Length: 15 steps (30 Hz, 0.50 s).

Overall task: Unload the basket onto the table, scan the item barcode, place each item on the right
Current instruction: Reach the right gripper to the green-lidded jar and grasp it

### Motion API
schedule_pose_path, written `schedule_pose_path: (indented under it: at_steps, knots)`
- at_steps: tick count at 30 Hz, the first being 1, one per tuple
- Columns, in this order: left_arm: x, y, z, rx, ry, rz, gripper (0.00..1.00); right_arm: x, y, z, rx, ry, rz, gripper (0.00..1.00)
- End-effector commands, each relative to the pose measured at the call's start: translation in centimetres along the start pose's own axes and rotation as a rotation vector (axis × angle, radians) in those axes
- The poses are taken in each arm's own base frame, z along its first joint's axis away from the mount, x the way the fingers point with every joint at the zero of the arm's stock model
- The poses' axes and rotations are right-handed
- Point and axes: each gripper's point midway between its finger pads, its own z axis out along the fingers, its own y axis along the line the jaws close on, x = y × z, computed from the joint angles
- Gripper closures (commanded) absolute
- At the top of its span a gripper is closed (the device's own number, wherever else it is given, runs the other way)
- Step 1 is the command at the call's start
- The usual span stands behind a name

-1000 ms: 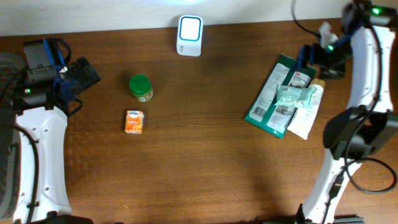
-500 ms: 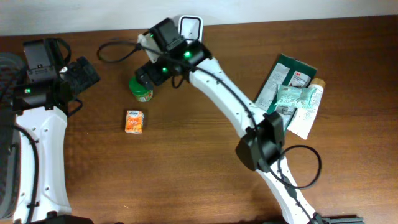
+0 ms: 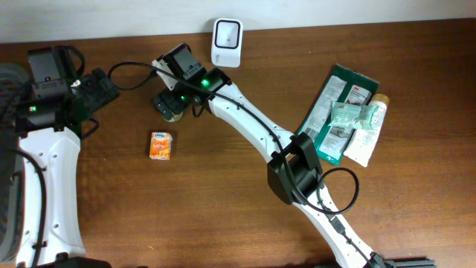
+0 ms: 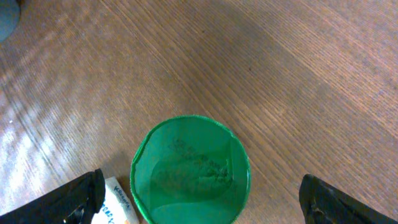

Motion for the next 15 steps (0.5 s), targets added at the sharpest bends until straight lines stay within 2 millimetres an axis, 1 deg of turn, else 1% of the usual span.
schedule_pose_path:
  at_steps: [1,2,5,7,12,15]
  knots:
    - [-0.8,-0.2,-0.9,0.014,-0.029,0.005,0.01,1.5,0.9,2.1,-0.006,0.030,-0.029,0.04]
    - [-0.8,-0.2,-0.9,0.015,-0.029,0.005,0.01,1.6,1.1,2.4,-0.009,0.032,-0.046,0.04]
    - [-0.8,-0.2,-0.9,0.015,-0.029,0.005,0.01,1.5,1.1,2.4,-0.010,0.028,-0.054,0.04]
    - [-0.8,-0.2,-0.9,0.015,-0.029,0.005,0.01,1.9,1.3,2.7,-0.012,0.038,-0.055,0.04]
    - [-0.8,-0.2,-0.9,0.015,-0.029,0.005,0.01,2.6,1.3,3.9,-0.014,0.031,-0.059,0.04]
    - [-0.8,-0.2,-0.9,0.014,-0.029,0.005,0.01,2.4,1.3,4.0,-0.013,0.019,-0.061,0.09]
